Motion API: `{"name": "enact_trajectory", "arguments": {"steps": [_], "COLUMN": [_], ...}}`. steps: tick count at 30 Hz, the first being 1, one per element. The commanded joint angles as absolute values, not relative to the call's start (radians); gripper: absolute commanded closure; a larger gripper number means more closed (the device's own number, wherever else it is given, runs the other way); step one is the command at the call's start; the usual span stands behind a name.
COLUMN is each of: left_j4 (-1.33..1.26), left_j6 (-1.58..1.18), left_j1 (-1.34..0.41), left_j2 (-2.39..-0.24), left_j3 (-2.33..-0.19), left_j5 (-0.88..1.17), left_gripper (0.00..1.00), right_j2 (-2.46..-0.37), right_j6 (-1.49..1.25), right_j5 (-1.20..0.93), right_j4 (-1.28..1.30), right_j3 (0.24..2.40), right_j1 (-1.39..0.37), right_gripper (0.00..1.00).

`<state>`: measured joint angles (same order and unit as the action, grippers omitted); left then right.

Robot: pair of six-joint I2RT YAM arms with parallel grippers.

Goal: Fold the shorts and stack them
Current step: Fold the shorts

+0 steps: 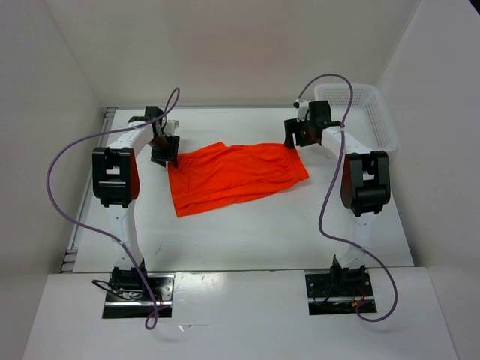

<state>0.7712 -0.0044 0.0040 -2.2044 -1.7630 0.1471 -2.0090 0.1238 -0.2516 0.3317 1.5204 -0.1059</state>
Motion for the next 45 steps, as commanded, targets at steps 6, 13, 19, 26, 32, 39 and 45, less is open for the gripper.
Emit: {"name": "enact_trajectory", "arguments": {"steps": [6, 13, 19, 26, 32, 39, 45], "left_j4": [0.785, 0.853, 0.809, 0.764, 0.764, 0.859, 0.922], "left_j6": [0.000, 0.000, 0.000, 0.000, 0.000, 0.000, 0.000], "left_j1": [-0.043, -0.087, -0.133, -0.166, -0.166, -0.166, -0.117], "left_j2": [-1.904, -1.856, -1.856, -1.884, -1.907, -1.804, -1.761], "left_j3": [-1.557, -1.310, -1.258, -1.200, -1.209, -1.243, -1.312], "left_j5": [0.204, 0.272, 0.270, 0.249, 0.219, 0.118, 0.104], "left_gripper": [0.41, 0.42, 0.42, 0.47, 0.87, 0.92, 0.79], "right_j2": [-1.815, -1.715, -1.706, -1.706, -1.724, -1.703, -1.694], "right_j6": [0.123, 0.146, 0.114, 0.064, 0.075, 0.103, 0.112], "right_j5": [-0.190, -0.282, -0.272, -0.244, -0.244, -0.198, -0.225], "right_j4": [0.328, 0.379, 0.359, 0.327, 0.318, 0.318, 0.336], "right_j3": [1.427, 1.223, 1.155, 1.100, 1.091, 1.121, 1.141], "right_j1": [-0.110, -0.110, -0.110, -0.110, -0.110, -0.101, -0.091], "right_gripper": [0.27, 0.41, 0.32, 0.34, 0.73, 1.00, 1.00]}}
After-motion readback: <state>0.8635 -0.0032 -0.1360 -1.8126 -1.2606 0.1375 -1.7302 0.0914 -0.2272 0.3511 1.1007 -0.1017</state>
